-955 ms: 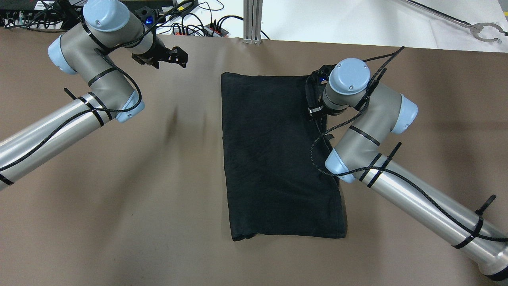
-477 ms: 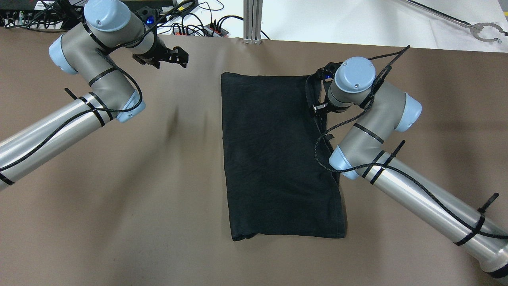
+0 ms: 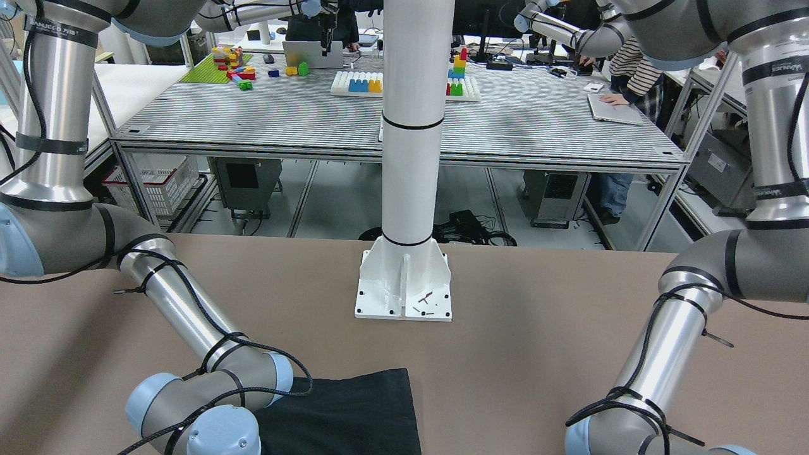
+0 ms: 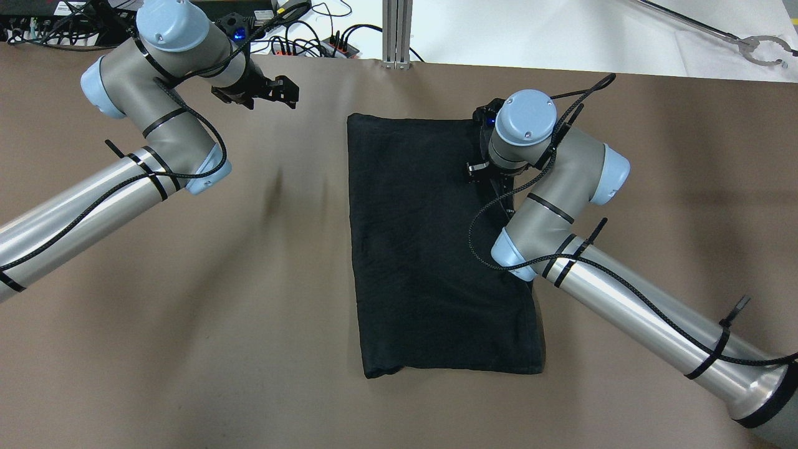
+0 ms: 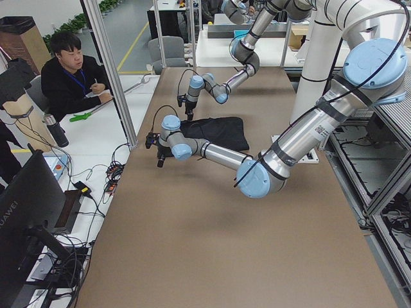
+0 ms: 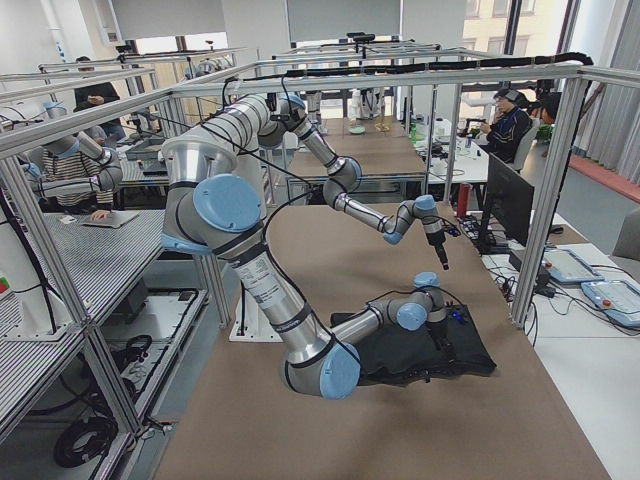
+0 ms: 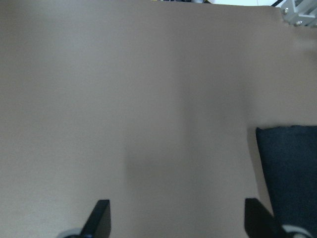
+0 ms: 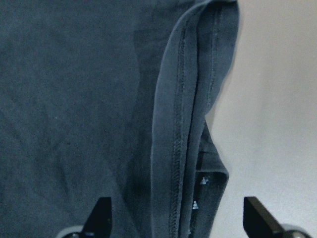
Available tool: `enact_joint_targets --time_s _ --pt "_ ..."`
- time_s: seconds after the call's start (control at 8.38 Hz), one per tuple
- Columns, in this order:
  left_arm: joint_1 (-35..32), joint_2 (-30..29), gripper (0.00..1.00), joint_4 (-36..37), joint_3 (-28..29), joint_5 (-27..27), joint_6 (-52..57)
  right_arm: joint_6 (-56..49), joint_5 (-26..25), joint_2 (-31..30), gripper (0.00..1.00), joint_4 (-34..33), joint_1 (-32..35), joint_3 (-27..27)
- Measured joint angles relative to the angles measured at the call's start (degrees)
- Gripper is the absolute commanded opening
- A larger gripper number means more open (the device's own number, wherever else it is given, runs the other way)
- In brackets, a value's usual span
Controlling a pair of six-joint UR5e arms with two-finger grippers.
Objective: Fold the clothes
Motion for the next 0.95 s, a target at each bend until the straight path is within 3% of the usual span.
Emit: enact_joint_targets --time_s 0.6,0.95 --pt "0.0 0.0 0.95 0.0 0.1 0.0 0.3 -5.6 -1.0 -3.5 0.94 0.5 1.8 -0.3" --pt "0.0 0.1 0.95 -0.2 0.0 0.0 0.1 -11.6 0.9 -8.9 0.94 5.1 5.9 1.1"
